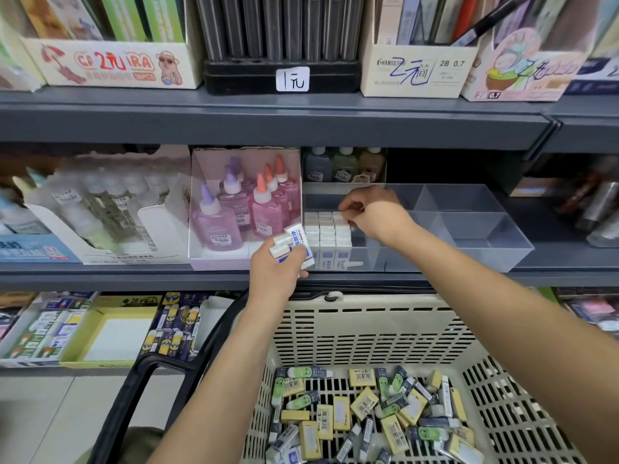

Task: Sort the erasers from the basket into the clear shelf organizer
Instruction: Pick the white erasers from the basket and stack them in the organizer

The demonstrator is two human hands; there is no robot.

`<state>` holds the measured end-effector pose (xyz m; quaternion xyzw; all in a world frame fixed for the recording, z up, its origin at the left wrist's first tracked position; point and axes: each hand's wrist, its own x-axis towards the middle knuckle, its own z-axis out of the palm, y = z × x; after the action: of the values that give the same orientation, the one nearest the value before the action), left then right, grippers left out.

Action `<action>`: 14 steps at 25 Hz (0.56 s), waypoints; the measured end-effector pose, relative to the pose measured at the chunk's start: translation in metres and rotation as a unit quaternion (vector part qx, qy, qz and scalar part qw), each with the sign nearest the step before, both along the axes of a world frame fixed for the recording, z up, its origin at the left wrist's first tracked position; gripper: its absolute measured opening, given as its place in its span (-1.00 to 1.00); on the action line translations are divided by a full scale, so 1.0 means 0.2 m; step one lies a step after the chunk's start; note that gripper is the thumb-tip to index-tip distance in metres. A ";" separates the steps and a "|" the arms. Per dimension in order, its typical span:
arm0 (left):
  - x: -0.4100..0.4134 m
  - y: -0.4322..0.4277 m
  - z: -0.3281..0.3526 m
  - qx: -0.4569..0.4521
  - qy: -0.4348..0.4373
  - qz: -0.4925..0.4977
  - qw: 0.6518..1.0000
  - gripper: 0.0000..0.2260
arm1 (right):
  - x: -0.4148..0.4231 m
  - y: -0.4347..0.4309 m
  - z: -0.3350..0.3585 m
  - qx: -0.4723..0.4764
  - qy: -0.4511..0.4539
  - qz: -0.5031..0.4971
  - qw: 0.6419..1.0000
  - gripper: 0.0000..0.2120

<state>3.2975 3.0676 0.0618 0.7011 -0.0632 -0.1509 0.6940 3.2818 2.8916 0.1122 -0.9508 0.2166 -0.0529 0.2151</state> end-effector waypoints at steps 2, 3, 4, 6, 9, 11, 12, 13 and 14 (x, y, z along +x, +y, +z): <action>0.00 0.00 0.00 0.000 0.000 0.001 1.000 -0.83 | 0.00 0.00 0.03 -0.031 0.035 0.012 0.999 -0.77; 0.00 0.00 0.01 0.002 -0.003 -0.001 1.000 -0.83 | 0.01 0.00 0.04 -0.049 0.066 0.022 0.996 -0.74; -0.01 0.00 0.01 0.003 -0.006 -0.007 1.000 -0.84 | 0.00 0.01 0.04 -0.063 0.090 0.032 0.993 -0.71; -0.03 0.01 0.01 -0.007 -0.013 -0.025 1.000 -0.89 | -0.02 0.02 0.05 -0.082 0.098 0.049 0.991 -0.72; -0.05 0.01 0.02 -0.031 -0.013 -0.047 0.998 -0.85 | -0.10 0.07 0.04 -0.032 -0.045 0.055 0.997 -0.82; -0.06 0.00 0.02 -0.027 -0.018 -0.064 0.997 -0.86 | -0.17 0.13 0.03 0.117 -0.097 0.071 0.986 -0.85; -0.07 -0.01 0.03 -0.021 -0.023 -0.075 0.997 -0.86 | -0.19 0.16 0.02 0.158 -0.086 0.086 0.980 -0.87; -0.07 -0.01 0.02 -0.019 -0.027 -0.085 0.996 -0.86 | -0.20 0.17 0.01 0.182 -0.072 0.092 0.976 -0.88; -0.08 -0.02 0.02 -0.021 -0.028 -0.094 0.995 -0.85 | -0.22 0.16 0.00 0.206 -0.072 0.083 0.972 -0.88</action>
<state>3.2820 3.0641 0.0665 0.6812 -0.1511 -0.1948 0.6893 3.2384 2.9245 0.1116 -0.8943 0.1268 -0.0576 0.4252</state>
